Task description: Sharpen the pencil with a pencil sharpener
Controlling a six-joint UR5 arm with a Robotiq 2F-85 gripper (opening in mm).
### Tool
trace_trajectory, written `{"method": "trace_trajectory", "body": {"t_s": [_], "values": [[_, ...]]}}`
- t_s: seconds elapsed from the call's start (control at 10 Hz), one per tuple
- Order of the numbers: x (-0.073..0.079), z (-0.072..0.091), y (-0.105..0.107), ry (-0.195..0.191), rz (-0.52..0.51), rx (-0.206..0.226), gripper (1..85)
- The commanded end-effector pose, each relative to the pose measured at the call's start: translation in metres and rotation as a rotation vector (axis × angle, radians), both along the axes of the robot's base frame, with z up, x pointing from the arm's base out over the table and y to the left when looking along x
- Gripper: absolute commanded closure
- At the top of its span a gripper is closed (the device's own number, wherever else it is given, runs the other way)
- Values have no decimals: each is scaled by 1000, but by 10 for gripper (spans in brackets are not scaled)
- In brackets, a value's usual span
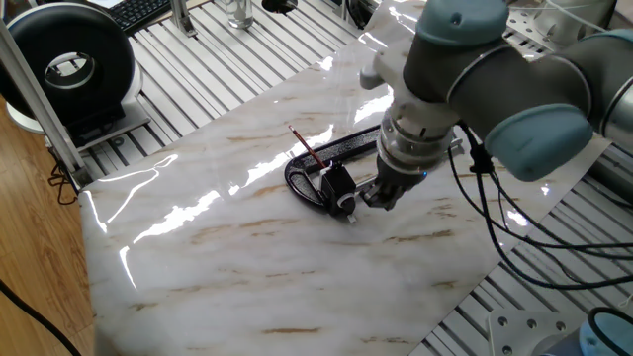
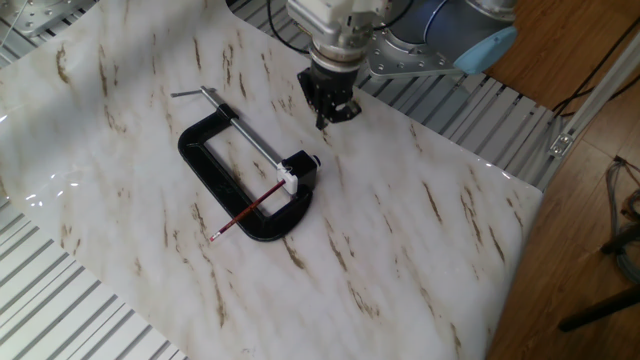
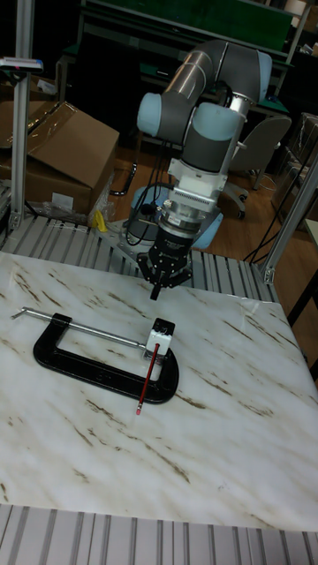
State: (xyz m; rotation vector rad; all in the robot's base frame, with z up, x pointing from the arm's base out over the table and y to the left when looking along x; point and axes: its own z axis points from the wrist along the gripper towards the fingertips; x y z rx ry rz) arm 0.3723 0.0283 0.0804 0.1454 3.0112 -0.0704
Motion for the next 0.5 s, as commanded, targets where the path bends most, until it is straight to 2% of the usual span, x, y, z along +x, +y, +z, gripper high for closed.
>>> {"method": "trace_trajectory", "body": {"t_s": [0.0, 0.1, 0.3, 0.4], "values": [[12, 10, 11, -38, 49, 43, 803], [15, 11, 8, -46, 56, 29, 810], [32, 14, 5, -114, 82, 11, 820], [34, 15, 5, -119, 97, 6, 797]]}}
